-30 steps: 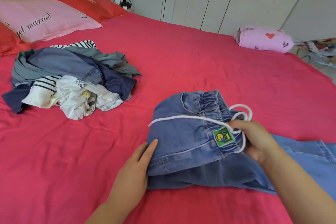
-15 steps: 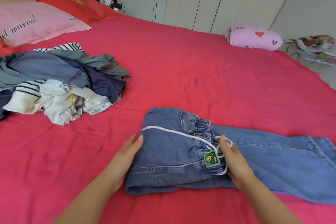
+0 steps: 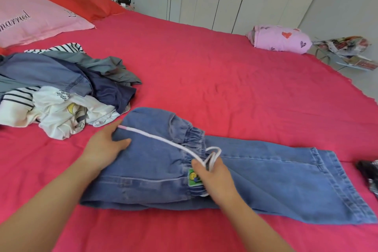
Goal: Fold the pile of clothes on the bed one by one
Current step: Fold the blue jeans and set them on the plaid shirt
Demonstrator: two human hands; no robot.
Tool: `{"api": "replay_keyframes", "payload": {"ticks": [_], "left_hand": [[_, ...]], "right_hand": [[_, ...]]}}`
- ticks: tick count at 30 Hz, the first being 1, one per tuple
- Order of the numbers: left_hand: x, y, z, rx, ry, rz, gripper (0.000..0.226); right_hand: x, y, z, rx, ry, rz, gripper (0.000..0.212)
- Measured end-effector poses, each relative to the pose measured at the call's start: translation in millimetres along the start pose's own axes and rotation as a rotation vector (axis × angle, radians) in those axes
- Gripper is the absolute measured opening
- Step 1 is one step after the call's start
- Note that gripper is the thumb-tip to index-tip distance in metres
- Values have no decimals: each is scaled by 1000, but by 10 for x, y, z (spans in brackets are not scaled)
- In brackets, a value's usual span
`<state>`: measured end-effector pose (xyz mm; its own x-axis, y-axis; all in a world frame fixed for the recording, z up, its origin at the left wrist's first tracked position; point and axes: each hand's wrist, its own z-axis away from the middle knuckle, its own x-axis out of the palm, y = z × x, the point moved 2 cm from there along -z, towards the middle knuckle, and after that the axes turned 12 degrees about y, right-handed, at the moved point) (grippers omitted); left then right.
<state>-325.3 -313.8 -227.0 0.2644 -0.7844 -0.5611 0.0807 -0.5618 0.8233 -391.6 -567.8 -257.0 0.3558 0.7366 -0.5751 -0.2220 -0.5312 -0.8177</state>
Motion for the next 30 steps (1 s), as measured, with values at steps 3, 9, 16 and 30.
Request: {"api": "replay_keyframes", "payload": {"ticks": [3, 9, 16, 30], "left_hand": [[47, -288, 55, 4, -108, -488, 59], [632, 181, 333, 399, 1, -564, 62], [840, -54, 412, 393, -54, -519, 102], [889, -286, 470, 487, -72, -423, 82]], "right_hand": [[176, 41, 24, 35, -118, 144, 48], [-401, 42, -273, 95, -249, 113, 35], [-982, 598, -1112, -231, -27, 648, 37], [-851, 931, -1386, -218, 40, 596, 13]]}}
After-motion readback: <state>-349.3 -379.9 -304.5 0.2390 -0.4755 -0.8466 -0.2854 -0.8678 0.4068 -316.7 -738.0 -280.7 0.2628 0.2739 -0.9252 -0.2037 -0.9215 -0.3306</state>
